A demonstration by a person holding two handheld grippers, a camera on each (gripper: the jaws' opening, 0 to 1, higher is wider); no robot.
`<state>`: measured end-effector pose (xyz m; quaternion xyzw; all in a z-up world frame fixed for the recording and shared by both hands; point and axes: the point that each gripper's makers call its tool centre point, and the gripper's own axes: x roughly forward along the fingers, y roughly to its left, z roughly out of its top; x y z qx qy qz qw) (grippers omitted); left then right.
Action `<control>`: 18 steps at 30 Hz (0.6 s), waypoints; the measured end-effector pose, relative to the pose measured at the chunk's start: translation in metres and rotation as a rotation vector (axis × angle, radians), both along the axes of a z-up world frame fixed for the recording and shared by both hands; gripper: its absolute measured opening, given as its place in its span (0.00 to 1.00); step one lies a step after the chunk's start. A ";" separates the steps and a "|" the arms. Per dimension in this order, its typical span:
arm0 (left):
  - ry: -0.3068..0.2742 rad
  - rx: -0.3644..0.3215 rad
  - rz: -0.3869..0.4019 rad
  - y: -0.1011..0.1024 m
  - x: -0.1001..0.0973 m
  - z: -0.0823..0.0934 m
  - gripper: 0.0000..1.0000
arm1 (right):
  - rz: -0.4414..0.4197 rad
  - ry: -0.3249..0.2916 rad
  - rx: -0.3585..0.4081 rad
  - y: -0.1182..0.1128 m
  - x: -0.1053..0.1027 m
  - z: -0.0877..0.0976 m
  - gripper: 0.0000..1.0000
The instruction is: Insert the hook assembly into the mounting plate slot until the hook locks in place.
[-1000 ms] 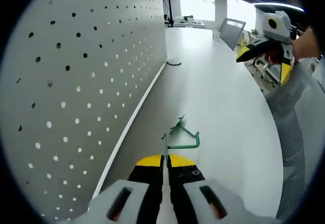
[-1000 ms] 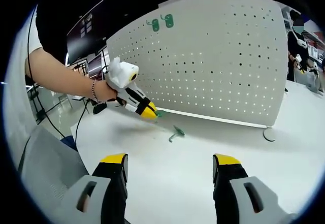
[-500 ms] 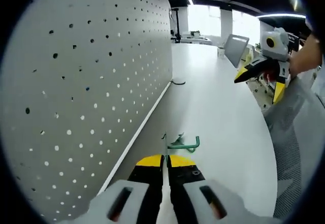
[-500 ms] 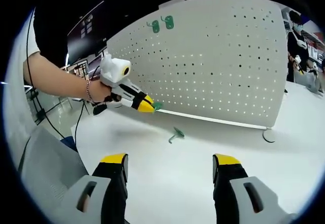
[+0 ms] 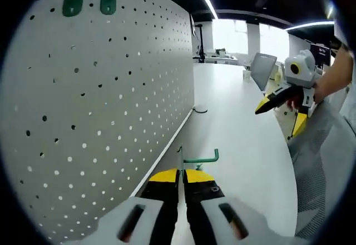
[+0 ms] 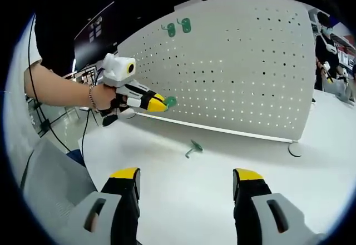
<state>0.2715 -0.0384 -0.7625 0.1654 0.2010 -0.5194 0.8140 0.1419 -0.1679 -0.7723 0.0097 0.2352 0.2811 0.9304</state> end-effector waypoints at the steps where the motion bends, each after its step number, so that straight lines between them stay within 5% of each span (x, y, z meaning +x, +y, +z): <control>1: -0.007 -0.002 0.001 0.001 -0.001 0.002 0.03 | 0.000 0.000 -0.001 0.000 0.000 0.000 0.65; 3: -0.049 -0.016 0.016 0.003 -0.001 0.010 0.03 | 0.000 -0.001 0.000 0.000 0.000 0.000 0.65; 18: -0.091 -0.095 0.049 0.013 -0.016 0.038 0.03 | -0.012 -0.002 0.005 -0.004 -0.002 0.003 0.65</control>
